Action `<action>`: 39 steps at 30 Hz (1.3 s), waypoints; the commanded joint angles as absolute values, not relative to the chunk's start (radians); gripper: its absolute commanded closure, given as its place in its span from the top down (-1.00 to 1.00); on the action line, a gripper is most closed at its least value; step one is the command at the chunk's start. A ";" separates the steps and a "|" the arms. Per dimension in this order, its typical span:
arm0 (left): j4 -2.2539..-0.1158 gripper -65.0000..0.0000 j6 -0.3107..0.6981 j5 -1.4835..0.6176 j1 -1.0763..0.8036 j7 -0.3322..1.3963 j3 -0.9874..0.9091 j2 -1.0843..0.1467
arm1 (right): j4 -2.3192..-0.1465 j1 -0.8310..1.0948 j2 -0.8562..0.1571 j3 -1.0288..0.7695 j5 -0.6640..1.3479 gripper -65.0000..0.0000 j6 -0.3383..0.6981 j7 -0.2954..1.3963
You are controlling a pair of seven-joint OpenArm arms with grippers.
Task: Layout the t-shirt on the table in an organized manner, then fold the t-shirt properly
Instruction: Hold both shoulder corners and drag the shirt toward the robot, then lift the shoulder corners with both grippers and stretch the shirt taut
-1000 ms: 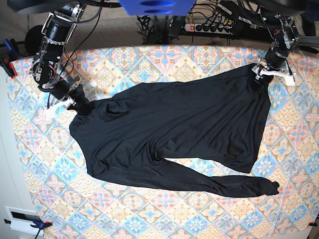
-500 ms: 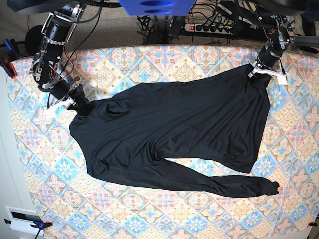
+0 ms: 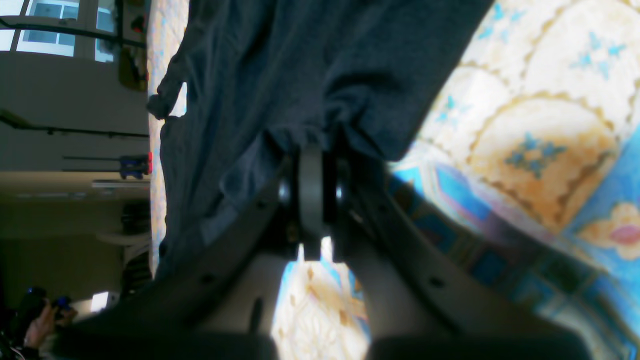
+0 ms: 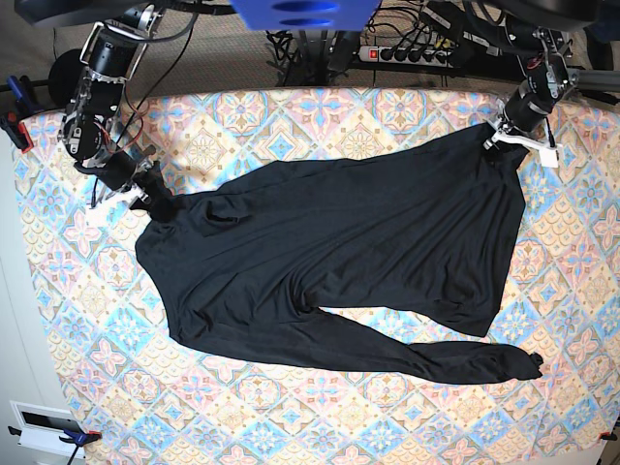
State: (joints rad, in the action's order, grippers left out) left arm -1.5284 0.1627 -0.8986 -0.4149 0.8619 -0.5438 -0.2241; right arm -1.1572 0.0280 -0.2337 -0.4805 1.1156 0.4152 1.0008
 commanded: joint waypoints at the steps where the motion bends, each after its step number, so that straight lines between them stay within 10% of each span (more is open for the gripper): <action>1: -1.523 -1.00 0.140 -0.854 -0.433 0.923 -0.552 -0.237 | -1.145 0.050 -0.248 -0.484 1.076 -1.00 0.366 1.046; 39: -1.523 -1.00 0.140 -0.851 -0.432 0.921 -0.690 -0.300 | -1.254 0.157 -0.351 -0.516 1.082 -1.00 0.366 1.047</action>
